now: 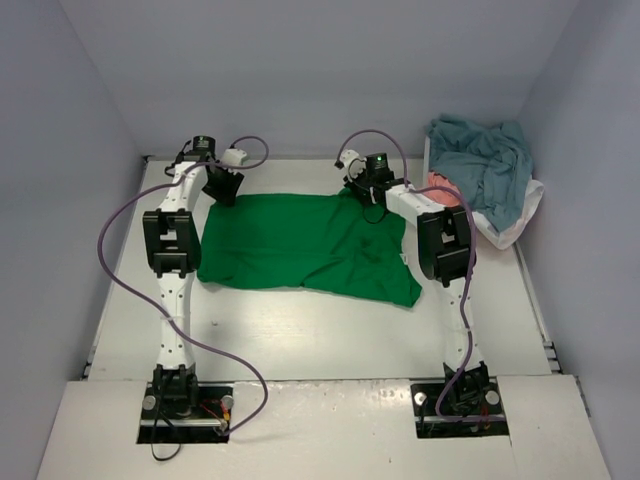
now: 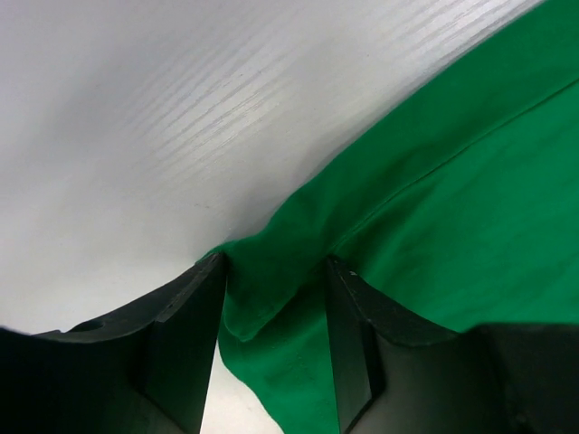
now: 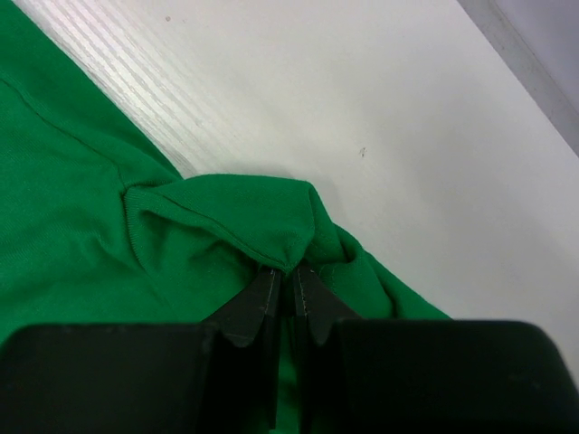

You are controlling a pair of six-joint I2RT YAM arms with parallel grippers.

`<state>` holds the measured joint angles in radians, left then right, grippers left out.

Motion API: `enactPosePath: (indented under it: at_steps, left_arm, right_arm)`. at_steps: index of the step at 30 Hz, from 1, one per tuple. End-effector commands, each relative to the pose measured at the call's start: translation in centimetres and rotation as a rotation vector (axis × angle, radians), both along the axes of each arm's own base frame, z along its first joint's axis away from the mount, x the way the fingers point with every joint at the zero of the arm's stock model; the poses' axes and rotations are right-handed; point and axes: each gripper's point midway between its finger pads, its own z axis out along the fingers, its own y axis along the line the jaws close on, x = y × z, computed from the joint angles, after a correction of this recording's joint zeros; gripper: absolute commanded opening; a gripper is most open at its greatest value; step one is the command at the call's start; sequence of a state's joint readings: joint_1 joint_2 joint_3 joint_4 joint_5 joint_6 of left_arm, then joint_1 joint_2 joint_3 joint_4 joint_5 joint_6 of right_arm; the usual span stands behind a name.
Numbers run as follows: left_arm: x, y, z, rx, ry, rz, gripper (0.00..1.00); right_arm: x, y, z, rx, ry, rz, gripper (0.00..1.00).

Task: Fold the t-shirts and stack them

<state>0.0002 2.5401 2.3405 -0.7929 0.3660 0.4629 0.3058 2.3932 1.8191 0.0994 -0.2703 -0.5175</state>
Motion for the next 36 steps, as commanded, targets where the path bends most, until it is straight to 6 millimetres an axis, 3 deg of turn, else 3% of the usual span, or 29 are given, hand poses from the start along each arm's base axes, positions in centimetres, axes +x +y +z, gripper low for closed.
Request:
enactPosePath:
  at_steps: [1,3,5,8,10,17,21,22,23,24,26,27,30,36]
  left_arm:
    - [-0.4,-0.4,0.5,0.004,0.007,-0.036,0.42]
    - [-0.6,-0.4,0.2,0.002,0.016,-0.036,0.39]
    - [-0.7,-0.4,0.0,0.003,0.022,-0.035,0.3]
    - [-0.7,-0.5,0.2,-0.002,0.015,-0.038,0.09]
    - [-0.6,-0.4,0.5,-0.002,0.004,-0.033,0.0]
    - [-0.3,0.3,3.5,0.018,-0.085,0.035,0.0]
    - [-0.3,0.4,6.2,0.012,-0.161,0.065,0.0]
    - [-0.1,0.3,8.1,0.004,-0.207,0.072,0.0]
    - [-0.2,0.3,8.5,-0.002,-0.216,0.077,0.0]
    - [-0.4,0.1,9.6,-0.01,-0.241,0.085,0.0]
    - [-0.8,0.0,10.3,-0.021,-0.253,0.086,0.0]
    - [-1.1,0.0,10.5,-0.026,-0.251,0.09,0.0]
    - [-1.9,-0.2,11.7,-0.04,-0.267,0.091,0.0]
    - [-3.8,-0.4,13.3,-0.049,-0.269,0.077,0.0]
  right_arm:
    - [-0.7,0.8,2.9,0.019,-0.024,0.018,0.0]
    - [-0.8,0.8,2.8,0.014,-0.024,0.02,0.0]
    - [-0.8,0.6,2.9,0.012,-0.026,0.017,0.0]
    - [-0.9,0.6,3.0,0.008,-0.028,0.02,0.0]
    - [-0.9,0.6,3.2,0.011,-0.03,0.018,0.0]
    - [-1.3,-0.1,4.1,0.007,-0.042,-0.028,0.0]
    - [-1.8,-0.3,6.3,0.005,-0.079,-0.046,0.0]
    - [-1.9,-0.3,7.6,0.009,-0.098,-0.048,0.0]
    - [-2.3,-0.6,7.7,0.003,-0.096,-0.054,0.0]
    - [-2.5,-0.7,9.1,0.01,-0.116,-0.056,0.0]
    - [-3.2,-1.0,9.6,0.007,-0.112,-0.057,0.0]
    - [-3.6,-1.1,11.2,0.015,-0.134,-0.057,0.0]
    - [-4.7,-1.3,12.8,0.017,-0.15,-0.05,0.0]
    - [-7.1,-1.3,14.6,0.016,-0.138,-0.019,0.0]
